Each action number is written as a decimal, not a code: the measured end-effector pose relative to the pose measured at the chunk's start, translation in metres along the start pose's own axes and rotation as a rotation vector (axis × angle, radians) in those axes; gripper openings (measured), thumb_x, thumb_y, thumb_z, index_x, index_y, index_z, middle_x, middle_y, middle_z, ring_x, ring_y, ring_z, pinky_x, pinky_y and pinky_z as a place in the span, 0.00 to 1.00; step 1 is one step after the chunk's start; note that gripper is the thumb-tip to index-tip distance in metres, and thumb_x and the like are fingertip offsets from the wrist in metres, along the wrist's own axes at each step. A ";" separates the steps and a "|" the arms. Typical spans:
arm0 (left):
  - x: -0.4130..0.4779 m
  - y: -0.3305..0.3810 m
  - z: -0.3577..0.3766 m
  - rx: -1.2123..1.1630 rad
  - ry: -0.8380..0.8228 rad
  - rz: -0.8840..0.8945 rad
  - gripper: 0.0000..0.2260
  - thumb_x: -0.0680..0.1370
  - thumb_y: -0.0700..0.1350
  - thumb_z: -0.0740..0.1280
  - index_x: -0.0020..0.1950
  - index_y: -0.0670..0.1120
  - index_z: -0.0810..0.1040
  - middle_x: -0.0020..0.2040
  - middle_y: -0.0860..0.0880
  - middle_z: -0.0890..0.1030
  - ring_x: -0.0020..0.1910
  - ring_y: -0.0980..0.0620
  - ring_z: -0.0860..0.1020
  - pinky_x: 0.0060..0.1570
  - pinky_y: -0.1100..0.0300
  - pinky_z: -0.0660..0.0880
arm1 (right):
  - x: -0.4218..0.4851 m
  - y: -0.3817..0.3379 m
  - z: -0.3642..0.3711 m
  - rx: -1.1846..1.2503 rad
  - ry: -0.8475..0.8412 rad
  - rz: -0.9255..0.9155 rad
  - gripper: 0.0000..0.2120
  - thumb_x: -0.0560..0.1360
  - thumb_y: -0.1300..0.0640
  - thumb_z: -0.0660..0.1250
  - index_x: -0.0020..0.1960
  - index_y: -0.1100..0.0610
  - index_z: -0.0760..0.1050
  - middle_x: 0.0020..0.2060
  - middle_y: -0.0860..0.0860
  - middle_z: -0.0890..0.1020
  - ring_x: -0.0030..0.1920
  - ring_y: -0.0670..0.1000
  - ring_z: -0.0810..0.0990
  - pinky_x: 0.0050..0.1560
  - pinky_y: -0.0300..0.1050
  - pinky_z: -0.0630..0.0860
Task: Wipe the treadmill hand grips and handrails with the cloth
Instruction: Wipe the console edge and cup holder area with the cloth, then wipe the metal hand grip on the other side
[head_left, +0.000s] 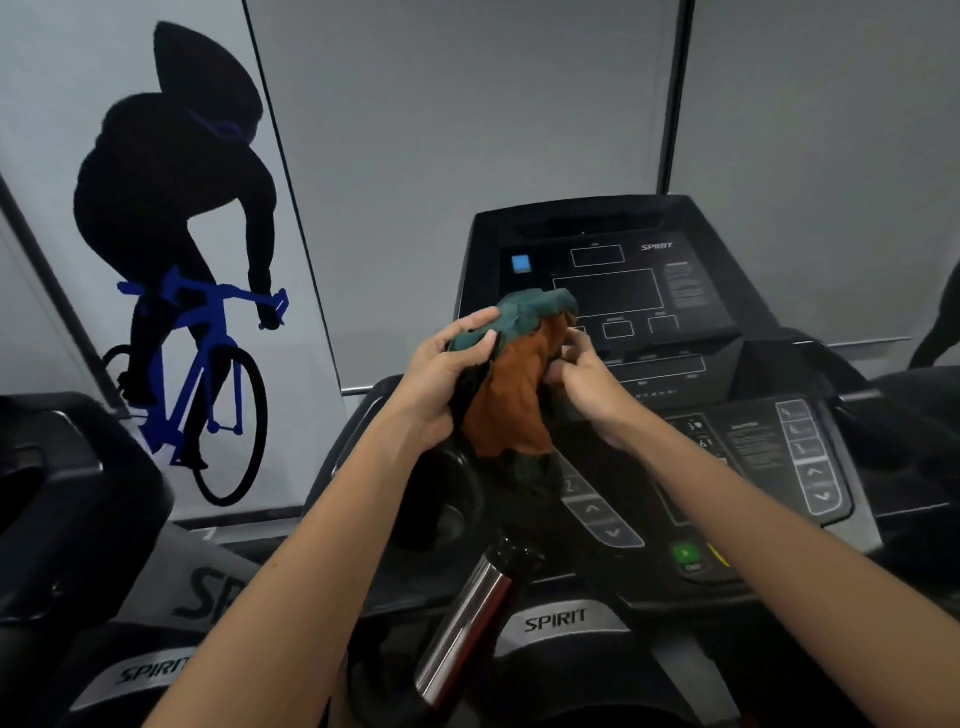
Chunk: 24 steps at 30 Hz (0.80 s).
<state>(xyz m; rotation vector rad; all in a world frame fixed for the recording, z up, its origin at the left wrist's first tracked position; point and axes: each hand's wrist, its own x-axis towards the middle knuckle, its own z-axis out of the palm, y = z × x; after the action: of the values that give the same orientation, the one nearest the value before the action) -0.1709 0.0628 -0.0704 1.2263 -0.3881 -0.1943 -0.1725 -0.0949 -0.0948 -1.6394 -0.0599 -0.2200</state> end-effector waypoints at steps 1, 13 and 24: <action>0.002 0.001 0.006 -0.008 -0.007 0.005 0.11 0.77 0.37 0.63 0.51 0.51 0.79 0.52 0.46 0.81 0.49 0.50 0.81 0.45 0.59 0.78 | 0.001 -0.001 -0.006 0.054 -0.009 0.015 0.20 0.74 0.68 0.57 0.64 0.54 0.64 0.52 0.54 0.74 0.55 0.54 0.74 0.60 0.52 0.70; 0.008 -0.016 0.096 -0.011 0.112 0.052 0.10 0.77 0.37 0.65 0.53 0.50 0.79 0.56 0.44 0.81 0.53 0.47 0.80 0.50 0.55 0.79 | -0.038 -0.015 -0.116 0.327 0.066 -0.019 0.08 0.77 0.65 0.59 0.48 0.56 0.76 0.47 0.56 0.81 0.54 0.58 0.79 0.59 0.56 0.75; -0.015 -0.067 0.195 -0.024 0.196 0.018 0.11 0.75 0.36 0.67 0.52 0.50 0.79 0.50 0.47 0.82 0.44 0.52 0.82 0.44 0.58 0.81 | -0.098 -0.012 -0.222 0.235 0.173 -0.023 0.08 0.76 0.65 0.61 0.45 0.54 0.76 0.44 0.55 0.81 0.48 0.55 0.80 0.53 0.52 0.77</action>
<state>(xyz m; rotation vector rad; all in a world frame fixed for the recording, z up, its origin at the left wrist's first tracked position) -0.2566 -0.1251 -0.0806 1.2060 -0.2264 -0.0622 -0.2942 -0.3052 -0.0859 -1.3814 0.0268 -0.3583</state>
